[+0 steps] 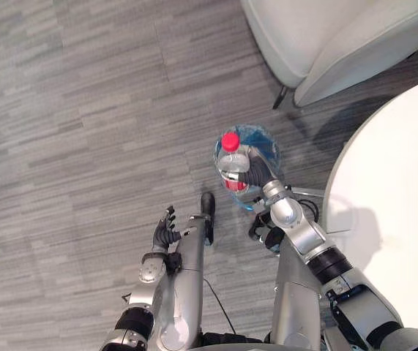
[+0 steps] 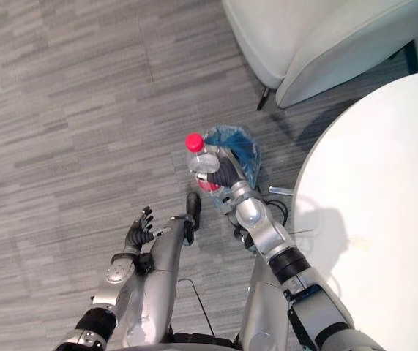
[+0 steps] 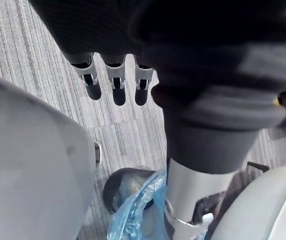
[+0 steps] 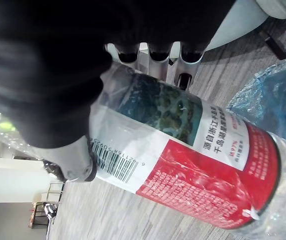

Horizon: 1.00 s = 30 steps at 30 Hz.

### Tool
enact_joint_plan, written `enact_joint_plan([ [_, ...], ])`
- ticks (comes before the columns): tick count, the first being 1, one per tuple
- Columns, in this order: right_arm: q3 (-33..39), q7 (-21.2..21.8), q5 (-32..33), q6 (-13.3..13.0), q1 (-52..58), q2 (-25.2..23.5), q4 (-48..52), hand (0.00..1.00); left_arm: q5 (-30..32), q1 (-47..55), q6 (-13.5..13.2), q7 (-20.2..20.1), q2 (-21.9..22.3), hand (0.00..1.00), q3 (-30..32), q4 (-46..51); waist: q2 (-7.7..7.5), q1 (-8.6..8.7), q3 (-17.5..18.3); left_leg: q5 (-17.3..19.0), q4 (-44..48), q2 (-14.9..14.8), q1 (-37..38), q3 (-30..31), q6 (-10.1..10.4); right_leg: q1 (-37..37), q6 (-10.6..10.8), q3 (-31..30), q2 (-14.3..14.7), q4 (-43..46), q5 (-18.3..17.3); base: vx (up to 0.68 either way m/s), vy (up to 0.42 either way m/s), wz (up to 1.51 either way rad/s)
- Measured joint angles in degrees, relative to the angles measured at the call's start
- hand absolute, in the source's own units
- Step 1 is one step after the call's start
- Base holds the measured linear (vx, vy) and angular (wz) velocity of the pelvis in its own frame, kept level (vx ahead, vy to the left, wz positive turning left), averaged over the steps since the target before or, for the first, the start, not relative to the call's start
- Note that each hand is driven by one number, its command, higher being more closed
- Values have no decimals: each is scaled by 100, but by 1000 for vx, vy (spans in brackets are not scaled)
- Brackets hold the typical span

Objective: Gather rubbish on tea table into small bin, then transfer packed bag to large trash can.

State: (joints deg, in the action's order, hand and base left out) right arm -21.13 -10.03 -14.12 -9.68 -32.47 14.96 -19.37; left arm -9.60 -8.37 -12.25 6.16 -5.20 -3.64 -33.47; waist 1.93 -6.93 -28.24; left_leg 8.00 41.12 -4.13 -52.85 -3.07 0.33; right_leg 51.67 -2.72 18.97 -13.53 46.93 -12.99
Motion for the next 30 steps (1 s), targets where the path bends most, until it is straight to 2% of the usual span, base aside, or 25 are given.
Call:
enact_joint_plan([
  [3,118,-149,-5,20,-482,127,-64,100,-61,-251,-64,36,16,0,103,137,-7,-1,-90,-29,283,6,-561,78,15,511,-69,24,-60,301,-51,-25,-44,15],
  [8,464,-446,-9,138,-1096,353,-533,100,-192,-563,-133,47,35,0,209,273,-28,-22,-169,-28,630,24,-1300,149,15,1213,-38,11,-143,685,-132,-14,-15,9],
  [9,502,-499,-13,185,-1184,402,-663,100,-215,-582,-151,52,26,0,222,340,-44,-7,-171,-26,702,25,-1434,161,15,1333,-36,6,-153,749,-144,-22,-11,5],
  [10,531,-554,-18,271,-1223,363,-720,100,-222,-637,-164,54,-12,0,257,363,-126,0,-197,-24,730,24,-1454,162,14,1362,-28,-6,-157,785,-153,0,0,0],
  [12,556,-629,-54,280,-1266,415,-782,100,-227,-680,-185,55,-24,0,270,424,-173,-9,-193,6,738,31,-1524,170,-13,1422,33,-9,-162,797,-204,-47,1,5],
  [13,560,-650,-92,281,-1318,415,-861,0,-238,-680,-200,58,-27,0,273,441,-198,-4,-193,20,736,30,-1570,164,11,1464,33,-15,-162,799,-205,-61,12,7],
  [18,724,-738,-175,331,-1389,414,-1173,0,-336,-699,-217,157,-59,0,274,602,-211,-41,-188,17,655,22,-1814,2,12,1775,11,-152,-181,813,-219,-49,12,14],
  [20,709,-739,-176,363,-1489,396,-1393,0,-391,-733,-223,161,-58,0,281,644,-202,-71,-195,-114,665,20,-1996,-53,-28,1982,33,-174,-219,883,-193,-34,13,10],
  [22,697,-732,-175,361,-1482,356,-1402,0,-438,-799,-217,164,-58,0,330,615,-202,-60,-199,-176,769,8,-2048,-56,-69,2001,-55,-152,-246,954,-145,-9,14,6],
  [27,653,-734,-249,343,-1458,353,-1273,0,-437,-814,-209,165,-68,0,376,576,-203,-25,-199,-150,881,-18,-2040,-68,-99,1980,-42,-186,-232,1000,-152,-39,21,-6],
  [28,630,-724,-600,330,-1198,359,-916,0,-434,-815,-207,173,-83,0,430,525,-203,-15,-198,-97,835,-88,-2004,-125,-113,1963,-9,-185,-197,952,-131,-145,33,-15],
  [30,470,-714,-757,328,-1058,353,-824,0,-434,-822,-201,180,-91,0,439,452,-203,-13,-198,-156,683,-115,-1929,-162,-78,1929,23,-187,-166,839,-105,-112,21,-10],
])
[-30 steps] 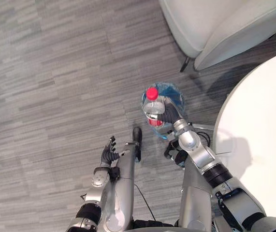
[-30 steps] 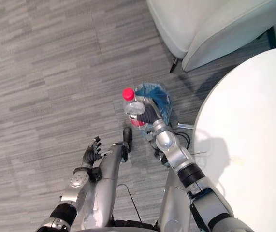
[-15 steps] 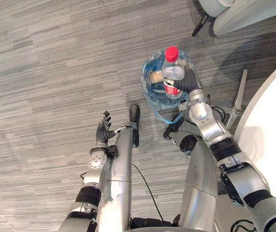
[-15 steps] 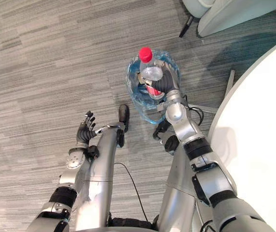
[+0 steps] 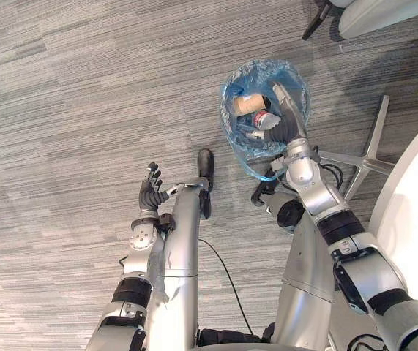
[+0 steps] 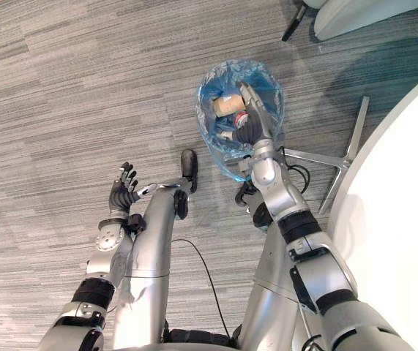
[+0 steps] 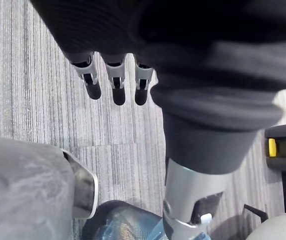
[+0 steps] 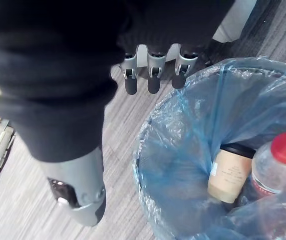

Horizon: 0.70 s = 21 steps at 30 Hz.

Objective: Gather rubbish on tea table into small bin, then transfer packed bag to large trash can.

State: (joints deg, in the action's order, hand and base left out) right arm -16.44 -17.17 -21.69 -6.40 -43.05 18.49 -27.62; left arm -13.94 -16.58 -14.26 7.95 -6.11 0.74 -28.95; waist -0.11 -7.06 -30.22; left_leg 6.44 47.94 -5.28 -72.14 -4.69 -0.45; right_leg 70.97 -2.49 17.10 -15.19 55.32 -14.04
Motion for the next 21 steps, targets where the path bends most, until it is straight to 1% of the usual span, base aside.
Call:
enact_joint_plan([
  [3,-44,9,-100,2,151,-73,59,0,1,0,1,1,11,0,0,-34,-1,-5,0,-22,-63,-29,78,2,26,-78,-4,23,32,-57,26,-40,2,-3],
  [4,-69,7,-159,-3,301,-115,293,0,3,2,1,2,11,0,4,-40,-1,2,1,-37,-91,-46,110,6,19,-116,-5,35,56,-91,28,-25,0,-7],
  [7,-384,110,-570,-52,564,-119,583,0,8,0,7,49,21,0,14,-94,-2,25,0,-64,-120,-80,243,16,28,-258,-16,53,109,-158,36,-7,1,-5],
  [9,-533,144,-852,-111,683,-127,598,0,11,-1,1,88,29,0,15,-90,-2,39,0,-64,-153,-82,340,22,29,-360,-15,71,116,-193,35,0,0,0],
  [12,-696,255,-1258,-116,769,-130,589,0,13,-1,1,90,28,0,15,-99,-3,74,0,-64,-214,-81,410,27,29,-444,-15,93,128,-259,35,0,0,0],
  [14,-788,268,-1401,-119,777,-131,545,0,19,-1,0,91,26,0,15,-113,-9,95,-3,-64,-230,-79,425,36,29,-472,-15,109,130,-285,36,0,0,0],
  [16,-936,349,-1698,-121,755,-158,297,0,69,-39,-8,94,23,0,15,-231,-27,135,0,-85,-351,-64,470,27,53,-509,12,118,131,-374,62,-21,9,3],
  [17,-957,363,-1748,-122,753,-181,220,0,74,-47,-8,95,22,0,15,-258,-27,144,0,-97,-379,-63,479,24,55,-516,16,123,134,-399,72,0,0,0],
  [21,-1156,373,-2147,-87,707,-257,-325,0,78,-96,-11,107,23,0,14,-348,-29,153,-1,-208,-587,-56,511,15,51,-527,-39,155,160,-565,144,-1,-2,2],
])
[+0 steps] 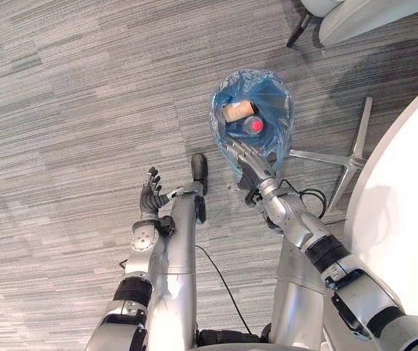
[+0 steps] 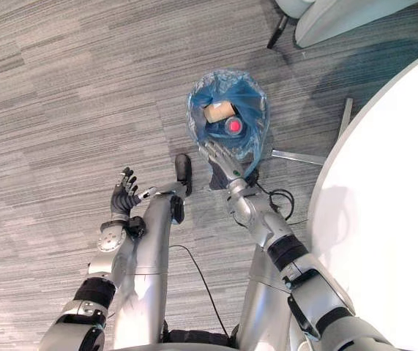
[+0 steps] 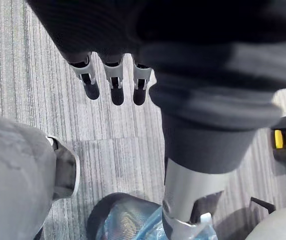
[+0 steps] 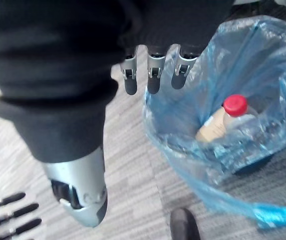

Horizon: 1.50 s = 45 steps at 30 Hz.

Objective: Gather rubbish on tea table into small bin, then transfer packed bag to large trash can.

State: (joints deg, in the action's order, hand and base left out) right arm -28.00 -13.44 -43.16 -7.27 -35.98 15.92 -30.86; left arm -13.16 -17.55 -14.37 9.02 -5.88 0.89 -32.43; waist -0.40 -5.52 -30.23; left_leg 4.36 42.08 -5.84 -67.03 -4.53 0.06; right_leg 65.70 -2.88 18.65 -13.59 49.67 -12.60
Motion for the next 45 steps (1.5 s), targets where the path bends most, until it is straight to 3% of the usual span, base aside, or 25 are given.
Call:
enact_joint_plan([
  [5,2,-23,-257,167,-146,-68,-614,0,-12,-72,-60,90,0,0,2,-125,0,0,0,-30,-70,-9,6,20,36,9,-4,12,30,-28,1,-4,-5,1],
  [12,105,-208,-446,609,-396,-218,-1371,0,-30,-215,-128,140,-8,0,39,-166,-70,6,-2,-56,-121,18,-137,115,74,143,19,75,21,7,-24,-29,-14,6],
  [18,372,-446,-473,913,-838,-327,-1801,0,-153,-369,-121,236,-106,0,122,60,-107,-38,-8,-138,2,124,-788,138,61,807,-39,87,-148,280,-75,-38,0,17],
  [19,409,-515,-474,951,-906,-319,-1820,100,-157,-374,-122,239,-122,0,123,62,-107,-46,-8,-144,79,125,-834,145,70,844,-49,84,-164,350,-80,-23,1,4],
  [26,546,-563,-469,1093,-1016,-214,-2007,100,-202,-374,-125,249,-81,0,101,80,-106,-138,-8,-103,92,178,-864,167,72,878,-1,89,-235,423,-140,-39,8,5],
  [35,545,-668,-337,1022,-1138,-216,-1889,100,-211,-374,-125,246,-84,0,109,92,-101,-149,-5,-140,102,174,-906,137,62,936,-4,68,-230,424,-138,-18,6,0],
  [45,801,-774,34,969,-779,-210,-553,100,-200,-374,-83,242,14,0,144,95,-89,-147,5,-76,275,84,-703,151,3,650,-7,81,-161,456,-136,-54,18,-6],
])
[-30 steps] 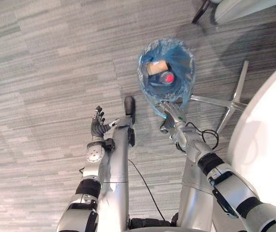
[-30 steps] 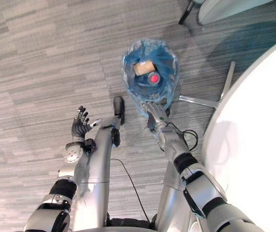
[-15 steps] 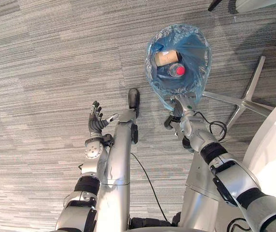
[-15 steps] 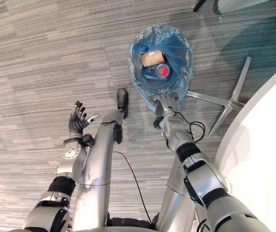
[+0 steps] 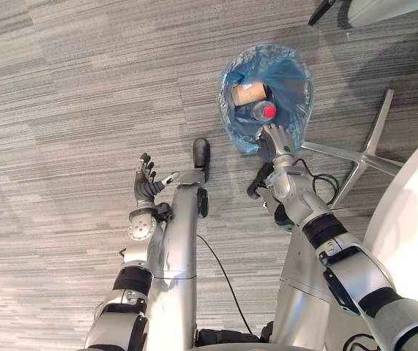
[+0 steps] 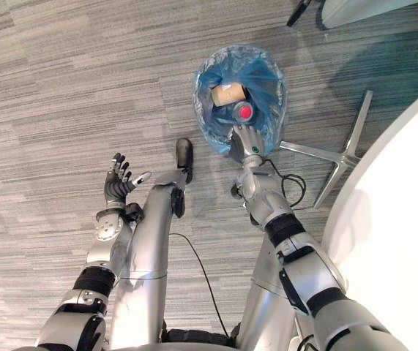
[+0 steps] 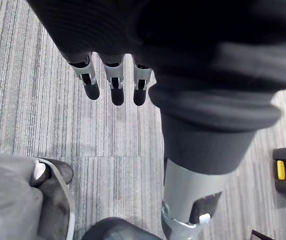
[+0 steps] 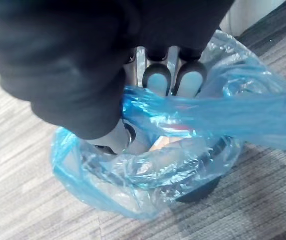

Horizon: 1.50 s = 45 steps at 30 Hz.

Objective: Gather rubbish on tea table into small bin, then transfer packed bag to large trash can.

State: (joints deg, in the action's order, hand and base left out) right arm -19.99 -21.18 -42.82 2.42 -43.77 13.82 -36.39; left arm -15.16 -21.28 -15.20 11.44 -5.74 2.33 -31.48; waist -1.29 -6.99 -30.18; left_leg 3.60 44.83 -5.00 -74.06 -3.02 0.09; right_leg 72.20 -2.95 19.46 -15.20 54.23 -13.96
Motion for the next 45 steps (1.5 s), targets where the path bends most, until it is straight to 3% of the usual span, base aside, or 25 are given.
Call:
enact_joint_plan([
  [5,222,-9,193,-77,622,-224,889,100,17,35,100,-13,138,0,53,25,-5,14,3,10,-63,-80,388,-16,21,-373,0,2,91,-83,0,-61,-1,-9],
  [12,445,-8,812,-288,1610,-666,2137,100,131,469,267,-31,279,0,-183,125,-20,160,15,42,-322,-155,1351,-55,91,-1365,-19,72,232,-448,17,-32,-10,-8],
  [21,378,521,2929,-666,3045,-1044,2993,100,368,1236,367,-275,242,0,-637,291,-147,173,218,66,-1237,-200,3358,-228,127,-3310,25,103,467,-1444,144,37,-30,-10],
  [29,107,1040,3378,-1104,3855,-1149,3538,100,697,2057,372,-387,107,0,-984,136,-370,247,1302,-153,-2640,-97,4887,-429,250,-4648,173,95,653,-2652,372,150,-1,-6],
  [35,-7,1425,3564,-1106,3942,-935,3463,100,913,2304,373,-516,-90,0,-1309,-39,-334,350,1676,-678,-4069,-9,6063,-502,259,-5618,185,82,911,-3851,836,194,31,-9],
  [42,-90,1870,3838,-1107,4022,-794,3461,100,1034,2858,367,-657,-218,0,-1365,483,-290,454,2027,-683,-4411,70,6821,-508,261,-6616,326,60,1027,-4774,1092,123,37,-4],
  [45,-153,2050,4105,-1108,4078,-620,3486,100,1111,3104,357,-774,-260,0,-1404,831,-179,452,2202,-681,-4500,111,7018,-508,263,-6879,380,24,1044,-5056,1205,32,44,-4],
])
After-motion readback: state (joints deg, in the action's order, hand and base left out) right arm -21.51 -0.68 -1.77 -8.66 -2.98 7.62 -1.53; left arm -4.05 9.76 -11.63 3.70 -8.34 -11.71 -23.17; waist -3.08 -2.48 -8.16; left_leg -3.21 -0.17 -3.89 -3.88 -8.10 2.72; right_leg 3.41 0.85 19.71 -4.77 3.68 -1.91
